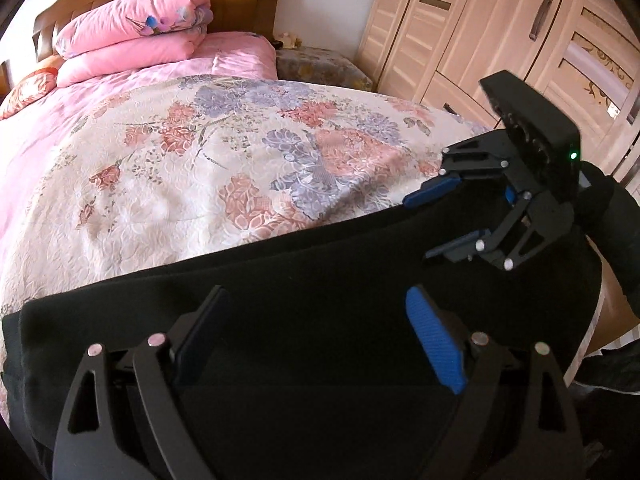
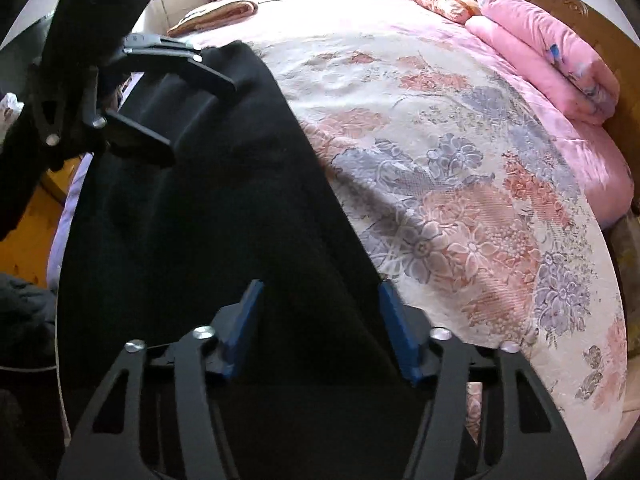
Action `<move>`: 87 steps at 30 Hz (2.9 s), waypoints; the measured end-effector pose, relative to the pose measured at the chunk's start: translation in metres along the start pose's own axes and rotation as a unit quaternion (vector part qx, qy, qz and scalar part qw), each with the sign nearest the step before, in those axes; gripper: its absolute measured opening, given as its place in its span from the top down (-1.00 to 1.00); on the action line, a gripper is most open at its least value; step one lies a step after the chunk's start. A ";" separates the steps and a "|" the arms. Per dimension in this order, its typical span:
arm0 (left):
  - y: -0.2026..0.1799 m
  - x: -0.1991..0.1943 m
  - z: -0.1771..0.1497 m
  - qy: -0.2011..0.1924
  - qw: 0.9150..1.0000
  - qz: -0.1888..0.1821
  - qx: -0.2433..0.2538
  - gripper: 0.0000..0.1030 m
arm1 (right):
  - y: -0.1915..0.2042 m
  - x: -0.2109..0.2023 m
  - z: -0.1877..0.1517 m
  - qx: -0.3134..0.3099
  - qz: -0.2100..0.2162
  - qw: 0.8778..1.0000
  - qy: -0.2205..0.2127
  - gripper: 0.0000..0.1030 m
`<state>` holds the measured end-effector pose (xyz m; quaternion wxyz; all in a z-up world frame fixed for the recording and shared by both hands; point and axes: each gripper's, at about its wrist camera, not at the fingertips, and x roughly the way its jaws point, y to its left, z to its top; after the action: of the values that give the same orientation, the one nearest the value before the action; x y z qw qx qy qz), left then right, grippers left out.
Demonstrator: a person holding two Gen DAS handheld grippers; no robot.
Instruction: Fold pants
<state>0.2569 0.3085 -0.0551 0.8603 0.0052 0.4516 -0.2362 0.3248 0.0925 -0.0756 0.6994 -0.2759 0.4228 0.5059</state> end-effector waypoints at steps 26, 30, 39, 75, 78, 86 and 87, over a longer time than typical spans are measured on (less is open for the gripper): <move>-0.009 0.038 0.011 0.022 0.991 0.131 0.012 -0.84 | -0.016 -0.006 -0.019 0.071 -0.153 0.984 -0.053 0.83; -0.036 0.012 0.014 -0.012 0.995 0.088 0.041 -0.84 | -0.015 -0.018 -0.027 0.075 -0.110 0.989 -0.059 0.82; -0.065 0.076 0.041 0.056 0.986 0.047 0.153 -0.59 | -0.033 0.001 -0.029 0.111 0.003 0.992 -0.060 0.04; -0.063 0.020 0.043 -0.051 0.981 0.130 0.136 -0.96 | -0.027 -0.055 -0.055 0.101 -0.087 0.986 -0.100 0.73; -0.032 -0.003 0.022 -0.055 0.995 0.081 0.014 -0.96 | -0.028 -0.067 -0.071 0.157 -0.080 0.978 -0.112 0.72; 0.067 0.013 -0.026 -0.017 0.985 0.071 -0.158 -0.92 | -0.010 -0.039 -0.099 0.196 -0.053 0.975 -0.085 0.24; 0.068 0.005 -0.022 -0.022 0.981 0.074 -0.177 -0.89 | -0.010 -0.042 -0.096 0.210 -0.051 0.974 -0.074 -0.18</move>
<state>0.2702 0.3723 -0.0861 0.8727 -0.1188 0.4653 -0.0884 0.2987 -0.0091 -0.0868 0.7961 -0.1060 0.4519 0.3884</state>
